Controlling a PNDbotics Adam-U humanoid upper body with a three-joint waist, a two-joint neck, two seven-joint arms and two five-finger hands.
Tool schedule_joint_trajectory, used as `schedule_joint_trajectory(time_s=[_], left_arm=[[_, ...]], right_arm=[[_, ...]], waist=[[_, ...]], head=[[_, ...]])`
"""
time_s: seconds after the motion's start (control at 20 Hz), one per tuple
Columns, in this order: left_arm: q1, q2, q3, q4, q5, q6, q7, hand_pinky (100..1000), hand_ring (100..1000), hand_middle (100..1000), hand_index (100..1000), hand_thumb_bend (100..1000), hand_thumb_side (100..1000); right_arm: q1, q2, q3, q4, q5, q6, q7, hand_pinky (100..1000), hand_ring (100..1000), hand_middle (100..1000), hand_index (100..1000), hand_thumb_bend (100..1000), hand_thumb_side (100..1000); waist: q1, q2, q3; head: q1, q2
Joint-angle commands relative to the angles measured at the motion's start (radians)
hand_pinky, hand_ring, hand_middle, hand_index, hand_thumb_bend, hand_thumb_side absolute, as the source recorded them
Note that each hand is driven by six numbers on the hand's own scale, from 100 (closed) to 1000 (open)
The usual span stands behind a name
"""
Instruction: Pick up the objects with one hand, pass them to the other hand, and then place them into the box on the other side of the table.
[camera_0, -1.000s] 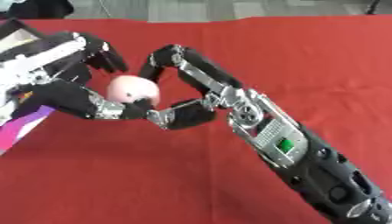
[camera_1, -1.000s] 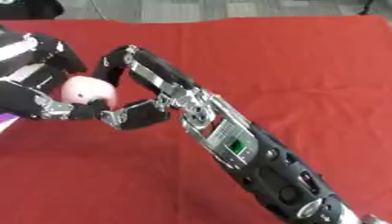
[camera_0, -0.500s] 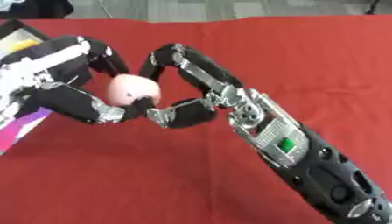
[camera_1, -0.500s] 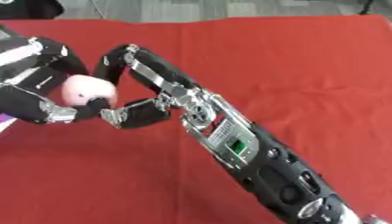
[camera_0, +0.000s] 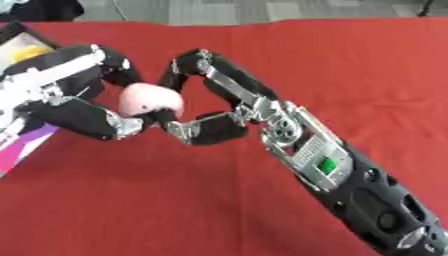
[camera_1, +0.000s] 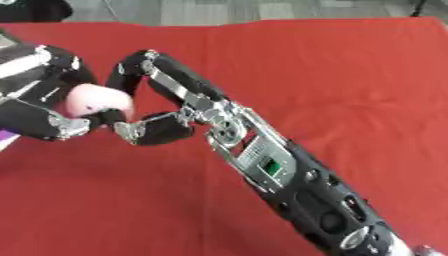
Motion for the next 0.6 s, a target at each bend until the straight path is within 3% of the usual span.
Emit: schedule_joint_trajectory(time_s=[0.05, 0.25, 0.4, 0.5, 0.6], left_arm=[[-0.022, 0.01, 0.009, -0.003, -0.013, 0.0, 0.02, 814, 662, 574, 522, 256, 240], [-0.025, 0.006, 0.005, 0.001, -0.023, -0.001, 0.027, 800, 622, 524, 475, 293, 182], [-0.024, 0.004, 0.005, 0.002, -0.027, -0.001, 0.037, 792, 609, 501, 462, 325, 148], [-0.022, 0.005, 0.005, 0.004, -0.03, 0.001, 0.044, 786, 600, 485, 454, 348, 122], [-0.022, 0.005, 0.006, 0.005, -0.034, 0.002, 0.048, 783, 588, 471, 448, 359, 108]], right_arm=[[-0.015, -0.003, 0.001, -0.017, -0.005, -0.004, 0.005, 837, 551, 483, 562, 202, 100], [-0.015, -0.004, 0.001, -0.017, 0.001, -0.003, 0.011, 837, 560, 499, 584, 229, 100], [-0.015, -0.004, 0.002, -0.017, 0.012, -0.007, 0.03, 843, 585, 548, 647, 421, 100], [-0.015, -0.005, 0.002, -0.018, 0.02, -0.015, 0.049, 863, 625, 615, 715, 608, 141], [-0.014, -0.006, 0.001, -0.019, 0.028, -0.028, 0.069, 886, 664, 662, 760, 667, 185]], waist=[[-0.002, 0.002, -0.001], [-0.002, 0.002, -0.001], [-0.002, 0.002, -0.002], [-0.003, 0.002, -0.002], [-0.003, 0.002, -0.002]], head=[[0.0, -0.011], [0.0, -0.013], [0.0, -0.015], [0.0, -0.016], [0.001, -0.017]])
